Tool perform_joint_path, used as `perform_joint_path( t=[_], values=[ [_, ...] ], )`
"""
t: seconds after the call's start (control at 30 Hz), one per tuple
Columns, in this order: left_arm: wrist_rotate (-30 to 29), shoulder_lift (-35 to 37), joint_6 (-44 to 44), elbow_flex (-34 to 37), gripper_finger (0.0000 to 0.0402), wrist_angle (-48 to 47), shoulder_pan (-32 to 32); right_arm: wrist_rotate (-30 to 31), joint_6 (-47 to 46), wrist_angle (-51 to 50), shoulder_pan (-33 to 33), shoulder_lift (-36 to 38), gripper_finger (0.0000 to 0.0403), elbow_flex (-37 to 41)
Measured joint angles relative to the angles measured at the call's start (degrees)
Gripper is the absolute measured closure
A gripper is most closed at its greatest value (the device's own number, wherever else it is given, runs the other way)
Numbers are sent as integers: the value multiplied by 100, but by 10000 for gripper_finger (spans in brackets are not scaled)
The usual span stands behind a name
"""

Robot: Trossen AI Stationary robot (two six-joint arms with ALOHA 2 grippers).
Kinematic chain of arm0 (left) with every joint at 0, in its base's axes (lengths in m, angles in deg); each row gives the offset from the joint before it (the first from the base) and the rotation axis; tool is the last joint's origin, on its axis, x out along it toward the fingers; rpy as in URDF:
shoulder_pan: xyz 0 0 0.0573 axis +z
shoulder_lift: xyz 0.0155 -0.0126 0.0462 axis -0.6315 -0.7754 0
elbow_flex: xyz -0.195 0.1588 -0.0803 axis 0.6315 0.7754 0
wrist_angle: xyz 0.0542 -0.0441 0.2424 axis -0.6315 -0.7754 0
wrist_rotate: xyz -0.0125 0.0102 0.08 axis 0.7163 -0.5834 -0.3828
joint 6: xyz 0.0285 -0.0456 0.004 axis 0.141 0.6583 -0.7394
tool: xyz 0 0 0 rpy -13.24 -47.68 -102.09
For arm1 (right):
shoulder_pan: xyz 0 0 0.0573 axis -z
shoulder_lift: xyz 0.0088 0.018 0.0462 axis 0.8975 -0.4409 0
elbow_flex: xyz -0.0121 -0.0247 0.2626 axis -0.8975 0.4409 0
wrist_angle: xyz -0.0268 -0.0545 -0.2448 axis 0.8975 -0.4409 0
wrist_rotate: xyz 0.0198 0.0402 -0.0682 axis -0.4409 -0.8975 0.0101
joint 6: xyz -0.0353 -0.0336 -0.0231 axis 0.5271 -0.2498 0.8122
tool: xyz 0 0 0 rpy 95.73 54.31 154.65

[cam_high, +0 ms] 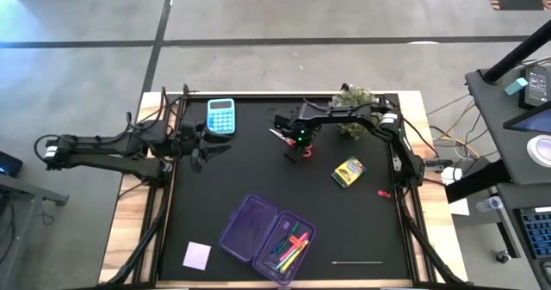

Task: Pack school essentials
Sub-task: Put the scissors into the purple supply box

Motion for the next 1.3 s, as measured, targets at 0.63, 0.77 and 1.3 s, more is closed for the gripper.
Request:
perform_joint_path(
  t=[0.63,0.77,1.3],
  values=[
    [5,26,2,0,260,-28,3,46,158,37,-37,-304,347,105],
    [5,70,0,0,260,-23,3,44,155,33,-35,-31,347,111],
    [9,90,-4,0,260,-40,3,-122,-74,35,-117,1201,347,136]
  ],
)
